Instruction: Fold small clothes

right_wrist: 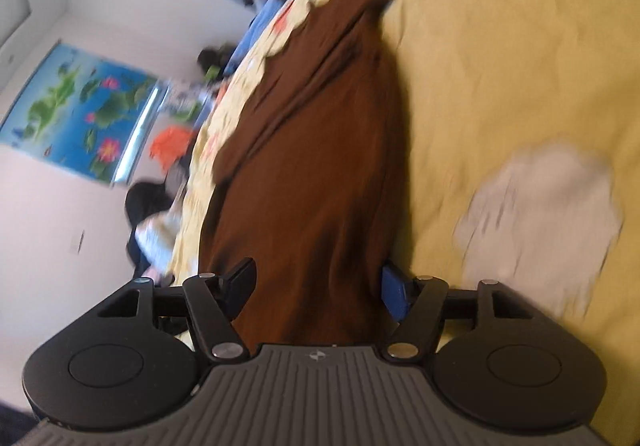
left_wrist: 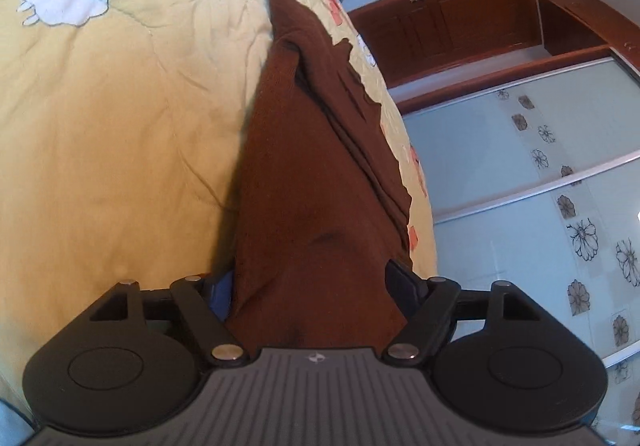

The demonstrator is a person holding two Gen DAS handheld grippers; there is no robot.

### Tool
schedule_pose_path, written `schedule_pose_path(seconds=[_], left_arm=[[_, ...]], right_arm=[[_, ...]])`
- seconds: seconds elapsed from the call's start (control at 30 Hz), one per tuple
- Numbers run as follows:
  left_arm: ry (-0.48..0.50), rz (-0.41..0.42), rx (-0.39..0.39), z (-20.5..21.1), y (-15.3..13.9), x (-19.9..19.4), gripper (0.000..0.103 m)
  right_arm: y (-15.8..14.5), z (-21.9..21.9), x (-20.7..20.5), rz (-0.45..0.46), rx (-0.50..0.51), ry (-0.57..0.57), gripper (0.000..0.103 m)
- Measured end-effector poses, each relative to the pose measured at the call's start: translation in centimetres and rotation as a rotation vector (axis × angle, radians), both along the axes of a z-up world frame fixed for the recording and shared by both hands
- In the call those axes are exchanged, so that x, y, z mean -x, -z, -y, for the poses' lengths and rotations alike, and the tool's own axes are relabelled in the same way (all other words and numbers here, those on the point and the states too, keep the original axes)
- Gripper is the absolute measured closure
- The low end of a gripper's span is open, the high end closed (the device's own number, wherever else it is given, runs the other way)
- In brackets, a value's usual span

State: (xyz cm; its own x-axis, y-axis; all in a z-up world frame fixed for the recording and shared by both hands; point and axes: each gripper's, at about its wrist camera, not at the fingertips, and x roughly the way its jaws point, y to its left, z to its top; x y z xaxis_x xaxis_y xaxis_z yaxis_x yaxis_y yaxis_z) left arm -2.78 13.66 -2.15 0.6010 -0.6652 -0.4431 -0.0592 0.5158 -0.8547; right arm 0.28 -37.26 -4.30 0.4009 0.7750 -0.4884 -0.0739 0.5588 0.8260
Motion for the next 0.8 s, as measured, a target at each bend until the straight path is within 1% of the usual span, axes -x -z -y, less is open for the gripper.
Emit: schedule_pose_path(seconds=[0.03,0.07,0.1,0.13,0.17,0.27,0.33,0.37,0.43,0.47,0.5,0.53,0.57,0.6,0.63,0.67,0.73,0.8], left_arm=[[0.001,0.016,-0.032,0.5,-0.3,0.0,0.029],[0.003,0.015,-0.068,1.0,-0.6,-0.1,0.046],[0.006,-0.013,-0.098,1.2,-0.5,-0.7,0.086],[0.012,-0.055,-0.113,0.9,-0.3,-1.2,0.101],[-0.004,-0.078,-0.120,0.1,-0.1,-1.0,0.100],[-0.040,-0.063,-0.137,-2.1,-0.5,0.5,0.100],[-0.054,-0.079,-0.126,-3.0,-0.1,1.4,0.100],[-0.054,-0.091,-0.099,-3.3,0.3,1.9,0.100],[-0.052,-0.117,0.000,-3.9,1.3,3.1,0.097],[-0.053,-0.130,0.046,-4.0,1.6,3.6,0.091],[-0.048,-0.142,0.094,-4.0,1.9,4.1,0.075],[-0.035,-0.145,0.145,-3.8,2.1,4.5,0.063],[-0.030,-0.121,0.191,-3.6,2.1,4.9,0.046],[-0.026,-0.097,0.211,-3.2,1.9,5.3,0.031],[-0.017,-0.079,0.210,-2.7,1.5,5.6,0.026],[-0.006,-0.074,0.196,-2.0,1.2,5.6,0.022],[0.022,-0.066,0.150,-0.7,0.8,5.2,0.022],[0.053,-0.083,0.126,-0.3,0.4,4.5,0.022]], right_arm=[[0.0,-0.5,0.2,-0.003,0.016,-0.013,0.050],[0.0,-0.9,0.2,-0.016,0.036,-0.029,0.062],[0.3,-1.1,0.2,-0.035,0.060,-0.047,0.091],[0.4,-0.9,0.5,-0.022,0.064,-0.049,0.091],[0.3,-0.5,0.6,-0.018,0.062,-0.039,0.091],[-0.6,1.6,2.7,0.009,0.063,0.006,0.091],[-0.5,3.0,4.0,-0.003,0.087,0.045,0.093],[0.1,3.7,4.5,-0.013,0.084,0.067,0.096],[0.6,4.2,4.9,-0.048,0.030,0.108,0.094],[0.6,4.1,5.1,-0.058,0.012,0.109,0.090],[0.4,4.0,5.3,-0.063,-0.008,0.099,0.079],[0.5,3.8,5.7,-0.057,-0.037,0.083,0.061],[0.2,3.7,6.1,-0.046,-0.065,0.067,0.054],[0.1,3.4,6.3,-0.041,-0.087,0.051,0.042],[0.0,3.1,6.6,-0.045,-0.098,0.037,0.038],[0.2,2.4,6.6,-0.056,-0.102,0.022,0.038],[0.2,1.4,6.4,-0.061,-0.105,-0.010,0.038],[-0.1,0.8,6.0,-0.071,-0.104,-0.027,0.038]])
